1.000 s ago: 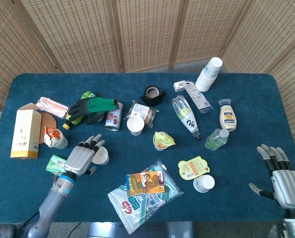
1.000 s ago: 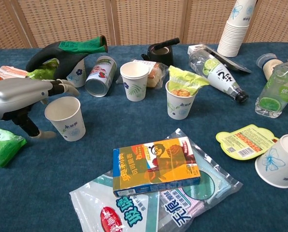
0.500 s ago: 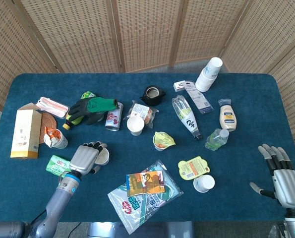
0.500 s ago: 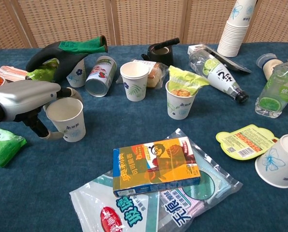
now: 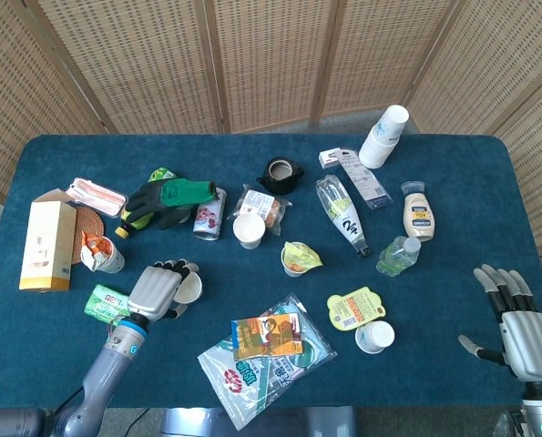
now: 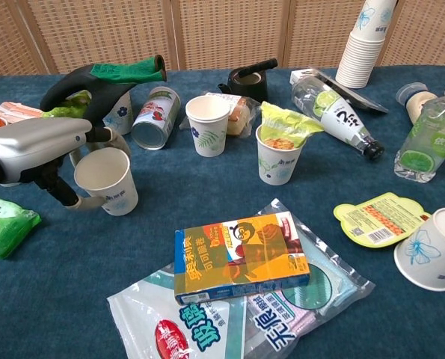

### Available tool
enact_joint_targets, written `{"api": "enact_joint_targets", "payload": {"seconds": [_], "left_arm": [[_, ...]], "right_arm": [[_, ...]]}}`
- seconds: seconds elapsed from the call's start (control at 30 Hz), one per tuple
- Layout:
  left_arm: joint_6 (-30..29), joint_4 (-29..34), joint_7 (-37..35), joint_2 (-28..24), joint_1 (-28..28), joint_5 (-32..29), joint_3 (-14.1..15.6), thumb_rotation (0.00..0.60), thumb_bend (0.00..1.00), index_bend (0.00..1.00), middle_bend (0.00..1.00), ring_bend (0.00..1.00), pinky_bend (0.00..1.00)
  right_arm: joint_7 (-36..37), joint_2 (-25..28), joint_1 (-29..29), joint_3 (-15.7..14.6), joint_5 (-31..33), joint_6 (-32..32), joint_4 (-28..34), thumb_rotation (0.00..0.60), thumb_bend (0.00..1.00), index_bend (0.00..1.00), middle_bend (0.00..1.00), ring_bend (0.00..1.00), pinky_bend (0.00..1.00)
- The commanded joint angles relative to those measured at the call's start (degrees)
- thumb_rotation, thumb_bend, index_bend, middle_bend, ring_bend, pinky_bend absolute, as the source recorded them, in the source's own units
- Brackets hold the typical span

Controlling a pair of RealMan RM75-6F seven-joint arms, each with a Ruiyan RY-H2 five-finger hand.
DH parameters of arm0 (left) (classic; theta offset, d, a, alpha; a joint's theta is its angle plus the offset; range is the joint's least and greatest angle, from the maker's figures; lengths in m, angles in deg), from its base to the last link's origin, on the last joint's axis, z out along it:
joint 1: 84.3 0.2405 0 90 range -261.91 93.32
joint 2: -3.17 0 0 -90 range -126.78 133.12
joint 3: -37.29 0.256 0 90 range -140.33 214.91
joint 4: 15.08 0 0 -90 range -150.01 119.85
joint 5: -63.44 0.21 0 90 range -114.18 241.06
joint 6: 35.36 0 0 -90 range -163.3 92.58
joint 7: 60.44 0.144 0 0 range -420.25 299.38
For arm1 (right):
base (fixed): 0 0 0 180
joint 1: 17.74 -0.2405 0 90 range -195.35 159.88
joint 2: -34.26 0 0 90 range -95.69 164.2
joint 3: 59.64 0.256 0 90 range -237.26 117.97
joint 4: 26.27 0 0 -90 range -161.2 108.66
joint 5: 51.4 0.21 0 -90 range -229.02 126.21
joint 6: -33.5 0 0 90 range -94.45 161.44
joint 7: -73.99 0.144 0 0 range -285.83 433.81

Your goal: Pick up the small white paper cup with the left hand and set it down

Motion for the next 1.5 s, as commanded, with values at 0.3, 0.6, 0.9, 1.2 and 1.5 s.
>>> {"api": "enact_joint_targets", "payload": {"seconds": [0.3,0.6,0.9,1.2,1.5], "left_arm": [[-1.2,-0.8,-3.3,0.8,0.7,2.9,0.2,0.600,0.32,0.32,0.37,0.38,0.42],[-0.7,-4.4,-24.0,5.4,2.2,10.9,-1.1,0.600,0.31,0.33,0.38,0.39,0.42],[0.1,-12.0,-34.9,12.5,2.6,12.5,-2.2,0.600,0.30,0.34,0.38,0.38,0.41],[1.9,-15.4,-34.1,13.0,3.0,12.0,-1.2,0.600,0.30,0.29,0.30,0.28,0.38],[0.0,-12.0,-24.4,7.2,3.7,14.3,1.1,0.600,0.30,0.09,0.00,0.00,0.00]], "right_arm": [[0.0,0.0,0.0,0.0,0.1,0.0,0.0,0.600,0.14,0.00,0.00,0.00,0.00],[-0.3,-0.1,-0.1,0.0,0.1,-0.1,0.0,0.600,0.14,0.00,0.00,0.00,0.00],[-0.4,-0.3,-0.2,0.1,0.2,-0.4,-0.3,0.600,0.14,0.00,0.00,0.00,0.00],[0.0,-0.3,-0.1,0.2,0.4,-0.2,-0.5,0.600,0.14,0.00,0.00,0.00,0.00],[-0.6,-0.4,-0.1,0.1,0.2,-0.3,-0.3,0.600,0.14,0.00,0.00,0.00,0.00]]}}
